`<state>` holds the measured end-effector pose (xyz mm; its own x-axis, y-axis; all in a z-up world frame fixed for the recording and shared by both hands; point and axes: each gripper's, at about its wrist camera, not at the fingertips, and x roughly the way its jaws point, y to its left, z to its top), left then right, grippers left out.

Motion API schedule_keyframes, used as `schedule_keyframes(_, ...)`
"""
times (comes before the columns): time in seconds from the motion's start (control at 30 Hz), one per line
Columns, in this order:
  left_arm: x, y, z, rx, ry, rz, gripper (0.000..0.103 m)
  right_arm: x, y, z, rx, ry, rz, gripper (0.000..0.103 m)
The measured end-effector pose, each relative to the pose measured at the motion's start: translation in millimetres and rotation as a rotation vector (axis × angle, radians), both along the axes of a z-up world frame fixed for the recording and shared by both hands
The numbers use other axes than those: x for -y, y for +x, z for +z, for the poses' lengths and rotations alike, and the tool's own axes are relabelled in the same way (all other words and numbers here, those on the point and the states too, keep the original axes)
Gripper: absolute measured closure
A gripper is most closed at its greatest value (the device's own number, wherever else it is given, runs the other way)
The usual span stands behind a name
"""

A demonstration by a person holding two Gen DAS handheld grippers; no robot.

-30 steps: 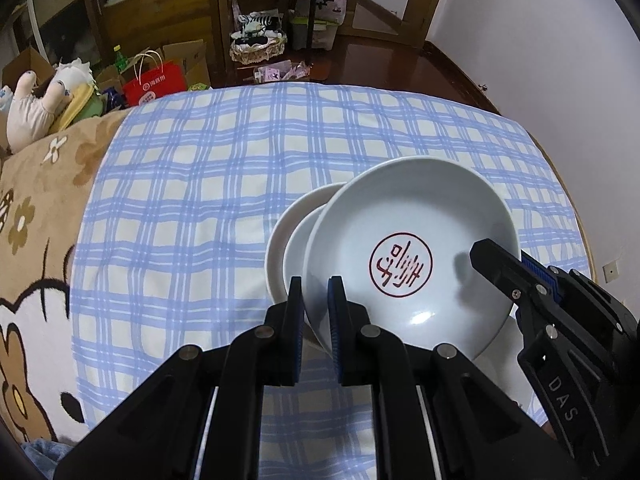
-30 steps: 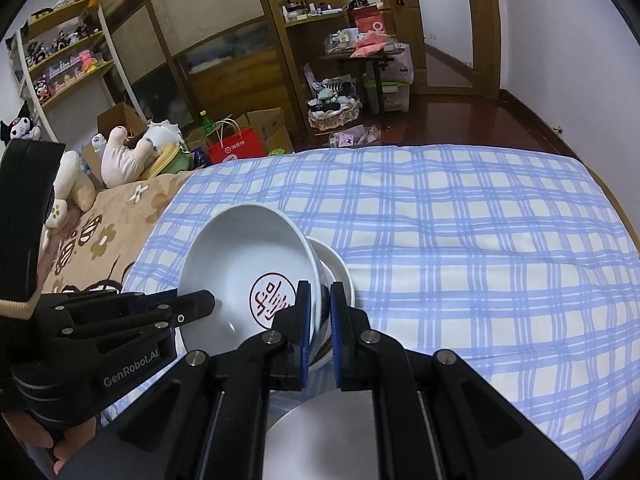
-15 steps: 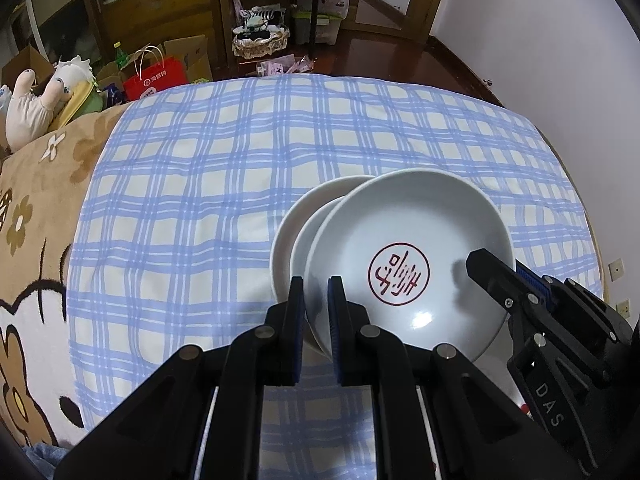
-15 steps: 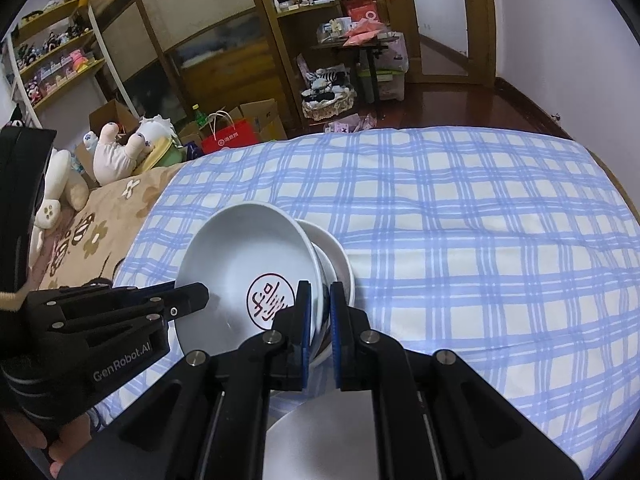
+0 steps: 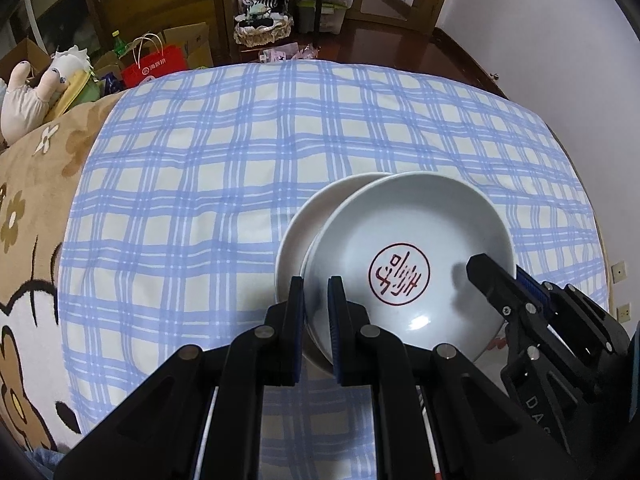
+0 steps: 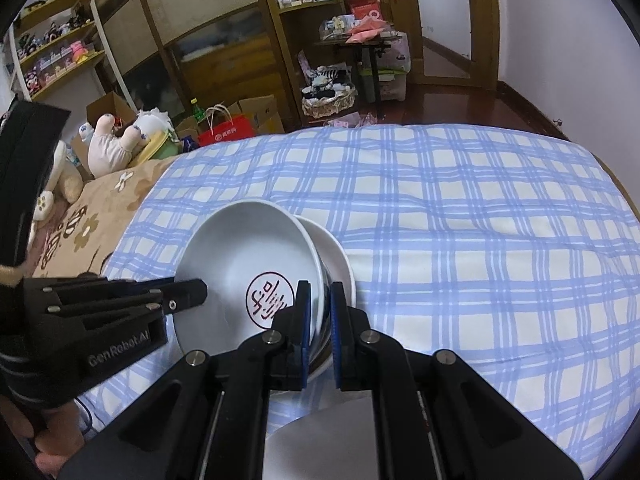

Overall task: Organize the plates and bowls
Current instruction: 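Lower the red-patterned bowl into the nested white bowls and open both grippers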

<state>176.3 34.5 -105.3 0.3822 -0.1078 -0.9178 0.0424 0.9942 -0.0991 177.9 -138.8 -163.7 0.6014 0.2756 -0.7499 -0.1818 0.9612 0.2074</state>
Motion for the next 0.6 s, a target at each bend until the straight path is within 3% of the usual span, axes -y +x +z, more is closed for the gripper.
schedule_keyframes(0.17, 1.8, 0.3, -1.5, 0.011, 0.011, -0.01, 0.092, 1.5, 6.2, -6.4, -0.03, 0.019, 0.009, 0.093)
schedule_keyframes(0.4, 7.7, 1.4, -2.4, 0.032, 0.067, -0.038, 0.092, -3.1, 6.1, -8.5, -0.005, -0.035, 0.018, 0.093)
schedule_keyframes(0.6, 7.1, 2.8, -3.2, 0.025, 0.059, -0.034, 0.092, -4.1, 6.7, -6.9, -0.017, 0.001, 0.017, 0.092)
